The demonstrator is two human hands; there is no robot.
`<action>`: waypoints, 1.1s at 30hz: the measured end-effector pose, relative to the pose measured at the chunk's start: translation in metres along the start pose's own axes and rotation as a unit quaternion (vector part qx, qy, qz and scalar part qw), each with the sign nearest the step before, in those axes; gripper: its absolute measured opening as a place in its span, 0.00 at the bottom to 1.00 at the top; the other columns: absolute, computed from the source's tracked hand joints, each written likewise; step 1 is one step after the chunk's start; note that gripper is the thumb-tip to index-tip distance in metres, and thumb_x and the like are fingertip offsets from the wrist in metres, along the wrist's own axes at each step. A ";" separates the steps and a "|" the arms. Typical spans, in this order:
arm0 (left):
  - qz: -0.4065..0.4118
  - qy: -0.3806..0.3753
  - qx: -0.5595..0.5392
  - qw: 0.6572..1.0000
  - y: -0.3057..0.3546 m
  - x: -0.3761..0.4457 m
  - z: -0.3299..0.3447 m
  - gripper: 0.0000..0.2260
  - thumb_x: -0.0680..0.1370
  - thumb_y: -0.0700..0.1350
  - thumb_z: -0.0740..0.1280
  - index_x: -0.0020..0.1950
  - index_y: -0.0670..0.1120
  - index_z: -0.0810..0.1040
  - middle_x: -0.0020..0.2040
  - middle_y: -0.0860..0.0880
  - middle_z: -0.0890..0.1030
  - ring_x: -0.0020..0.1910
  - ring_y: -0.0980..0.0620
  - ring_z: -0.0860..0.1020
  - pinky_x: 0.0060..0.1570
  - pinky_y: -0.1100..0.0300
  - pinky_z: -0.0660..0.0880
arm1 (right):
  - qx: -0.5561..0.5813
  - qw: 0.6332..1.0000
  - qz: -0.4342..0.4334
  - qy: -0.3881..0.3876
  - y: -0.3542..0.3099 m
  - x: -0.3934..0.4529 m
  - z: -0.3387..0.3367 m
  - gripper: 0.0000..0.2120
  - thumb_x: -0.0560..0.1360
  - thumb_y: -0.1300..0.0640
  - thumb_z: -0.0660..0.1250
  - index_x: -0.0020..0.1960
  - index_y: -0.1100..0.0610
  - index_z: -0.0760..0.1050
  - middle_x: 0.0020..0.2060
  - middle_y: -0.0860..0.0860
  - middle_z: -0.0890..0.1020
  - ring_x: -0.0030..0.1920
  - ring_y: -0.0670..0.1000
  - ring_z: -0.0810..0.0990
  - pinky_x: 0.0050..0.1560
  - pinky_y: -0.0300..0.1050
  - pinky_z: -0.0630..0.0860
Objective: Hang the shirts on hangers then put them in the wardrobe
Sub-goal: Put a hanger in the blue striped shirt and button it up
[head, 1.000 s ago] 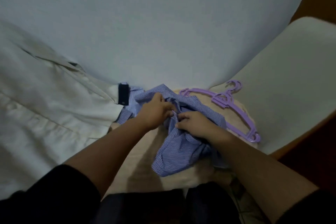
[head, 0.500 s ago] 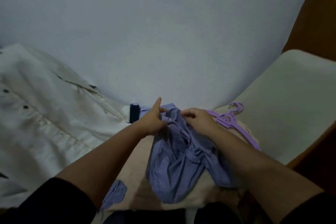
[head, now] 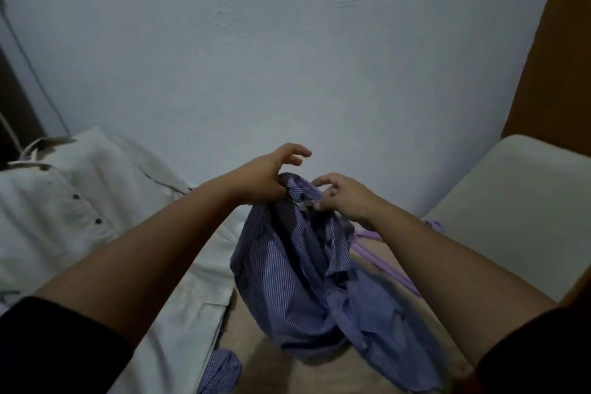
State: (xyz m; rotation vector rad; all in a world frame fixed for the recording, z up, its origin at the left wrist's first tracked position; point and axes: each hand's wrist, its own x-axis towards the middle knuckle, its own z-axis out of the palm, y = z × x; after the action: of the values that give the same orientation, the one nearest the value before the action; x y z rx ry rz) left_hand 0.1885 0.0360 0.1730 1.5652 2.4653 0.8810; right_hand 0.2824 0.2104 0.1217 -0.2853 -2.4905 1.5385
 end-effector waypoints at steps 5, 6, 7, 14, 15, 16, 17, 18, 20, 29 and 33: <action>-0.014 -0.023 0.074 0.997 -0.011 -0.004 -0.011 0.19 0.72 0.30 0.65 0.38 0.56 0.78 0.64 0.49 0.75 0.60 0.55 0.74 0.57 0.65 0.71 | -0.057 0.989 -0.096 0.099 -0.022 -0.013 -0.024 0.17 0.71 0.75 0.61 0.35 0.54 0.73 0.32 0.47 0.77 0.35 0.46 0.74 0.37 0.34 0.71; -0.018 -0.043 0.084 0.995 -0.012 -0.005 -0.012 0.18 0.72 0.30 0.65 0.39 0.55 0.81 0.63 0.50 0.76 0.59 0.57 0.74 0.57 0.69 0.69 | -0.129 0.983 -0.103 0.087 -0.029 -0.015 -0.028 0.19 0.71 0.76 0.58 0.35 0.55 0.76 0.34 0.50 0.79 0.37 0.48 0.76 0.39 0.32 0.71; -0.021 -0.058 0.094 0.994 -0.012 -0.004 -0.012 0.17 0.73 0.31 0.66 0.41 0.54 0.83 0.62 0.52 0.77 0.58 0.58 0.75 0.57 0.70 0.69 | -0.210 0.970 -0.103 0.074 -0.035 -0.016 -0.031 0.20 0.70 0.76 0.56 0.37 0.57 0.80 0.38 0.52 0.81 0.41 0.50 0.77 0.42 0.32 0.72; -0.046 -0.044 0.164 0.984 0.011 0.007 -0.035 0.23 0.72 0.43 0.74 0.67 0.54 0.76 0.62 0.53 0.79 0.60 0.54 0.75 0.55 0.67 0.67 | -0.414 0.903 -0.093 0.070 -0.065 -0.020 -0.065 0.22 0.76 0.72 0.55 0.61 0.55 0.78 0.60 0.53 0.75 0.60 0.54 0.73 0.52 0.34 0.64; -0.049 -0.032 0.148 0.987 0.016 0.008 -0.041 0.27 0.71 0.44 0.75 0.68 0.54 0.74 0.63 0.53 0.78 0.61 0.54 0.74 0.56 0.67 0.66 | -0.402 0.908 -0.091 0.073 -0.072 -0.023 -0.073 0.24 0.75 0.72 0.54 0.61 0.54 0.78 0.61 0.52 0.76 0.61 0.54 0.74 0.53 0.35 0.65; -0.051 -0.022 0.117 0.992 0.021 0.010 -0.049 0.29 0.70 0.44 0.77 0.70 0.53 0.73 0.65 0.54 0.77 0.63 0.55 0.73 0.58 0.67 0.65 | -0.384 0.916 -0.088 0.073 -0.079 -0.026 -0.081 0.26 0.75 0.73 0.53 0.61 0.52 0.78 0.61 0.52 0.76 0.61 0.54 0.74 0.53 0.36 0.66; -0.051 -0.011 0.084 0.995 0.028 0.010 -0.057 0.31 0.69 0.44 0.77 0.70 0.52 0.72 0.66 0.54 0.75 0.64 0.57 0.72 0.60 0.67 0.64 | -0.359 0.927 -0.082 0.068 -0.087 -0.030 -0.090 0.27 0.75 0.72 0.51 0.60 0.50 0.79 0.61 0.50 0.76 0.60 0.53 0.75 0.54 0.37 0.69; -0.049 -0.001 0.056 0.997 0.033 0.010 -0.066 0.32 0.68 0.43 0.78 0.71 0.51 0.72 0.67 0.55 0.75 0.65 0.57 0.71 0.62 0.68 0.63 | -0.329 0.939 -0.077 0.061 -0.095 -0.034 -0.098 0.28 0.75 0.72 0.51 0.58 0.47 0.79 0.59 0.49 0.77 0.59 0.52 0.75 0.56 0.39 0.71; -0.044 0.014 0.023 0.999 0.045 0.011 -0.082 0.32 0.68 0.40 0.78 0.70 0.51 0.72 0.65 0.57 0.74 0.64 0.60 0.70 0.61 0.69 0.62 | -0.264 0.960 -0.078 0.047 -0.109 -0.042 -0.113 0.28 0.75 0.72 0.52 0.52 0.44 0.81 0.56 0.46 0.79 0.56 0.49 0.78 0.57 0.40 0.75; 0.000 0.127 0.239 0.963 0.093 0.013 -0.154 0.23 0.74 0.34 0.67 0.61 0.59 0.80 0.52 0.54 0.80 0.49 0.55 0.77 0.50 0.63 0.72 | -0.298 0.949 -0.086 0.055 -0.187 -0.074 -0.163 0.19 0.76 0.68 0.60 0.49 0.47 0.82 0.51 0.46 0.82 0.52 0.46 0.79 0.55 0.39 0.74; -0.022 0.144 0.202 0.969 0.096 0.007 -0.172 0.20 0.75 0.33 0.65 0.56 0.57 0.82 0.41 0.49 0.81 0.30 0.55 0.72 0.30 0.71 0.69 | -0.315 0.942 -0.081 0.078 -0.191 -0.088 -0.179 0.18 0.76 0.67 0.64 0.49 0.45 0.82 0.51 0.46 0.82 0.52 0.47 0.79 0.55 0.40 0.74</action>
State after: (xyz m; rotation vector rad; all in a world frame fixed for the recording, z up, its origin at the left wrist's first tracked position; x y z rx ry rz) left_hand 0.1984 -0.0011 0.3666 1.5766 3.0310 0.6681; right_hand 0.4034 0.2563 0.3653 -0.2690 -2.7183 0.5938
